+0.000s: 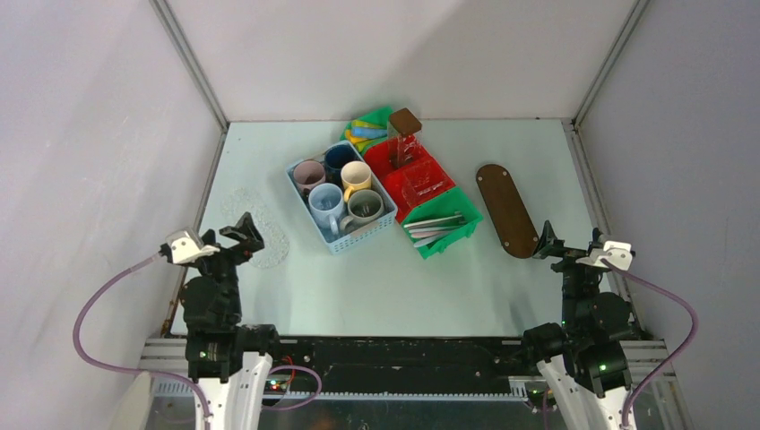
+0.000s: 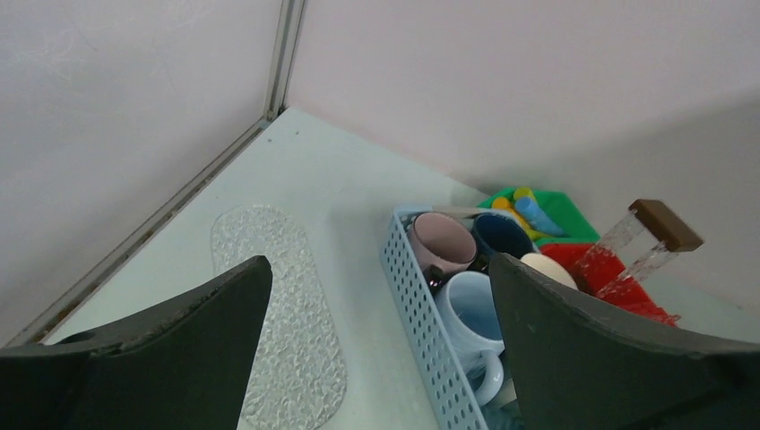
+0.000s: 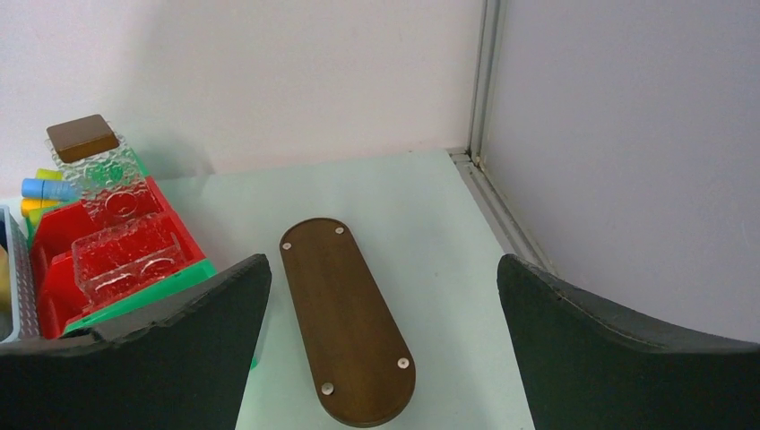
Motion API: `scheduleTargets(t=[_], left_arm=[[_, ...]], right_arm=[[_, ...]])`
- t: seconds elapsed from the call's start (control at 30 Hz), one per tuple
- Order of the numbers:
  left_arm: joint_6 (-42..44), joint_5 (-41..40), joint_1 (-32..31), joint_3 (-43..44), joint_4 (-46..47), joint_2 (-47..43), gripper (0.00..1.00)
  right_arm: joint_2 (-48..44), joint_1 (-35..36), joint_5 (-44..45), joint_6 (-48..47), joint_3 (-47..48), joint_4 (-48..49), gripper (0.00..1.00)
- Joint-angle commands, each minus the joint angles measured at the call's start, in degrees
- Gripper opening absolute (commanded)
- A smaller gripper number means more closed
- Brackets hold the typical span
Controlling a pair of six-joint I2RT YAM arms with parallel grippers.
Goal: Prepare toiletry sets of a toothbrush and toothpaste on the tray
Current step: Pick up the cup from the storage box.
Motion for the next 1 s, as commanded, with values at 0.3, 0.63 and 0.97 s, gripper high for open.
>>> scheduleTargets(t=[0.3,0.63,0.97], left_arm=[[-3.5,0.8,0.8,10.7,-10.2,17.8,0.98],[-6.1,7.9,-0.7,25.1,-15.2,44.6,0.98],[-4.8,4.6,-9.9,38.4,-20.1,63.4,0.98]], right_arm=[[-6.5,5.1,1.7,0.2,0.1,1.6,1.0],[-6.5,7.2,1.2,0.1,0.0,0.9,1.0],[-6.5,8.5,1.2,-0.3,-0.5,1.3,1.0]])
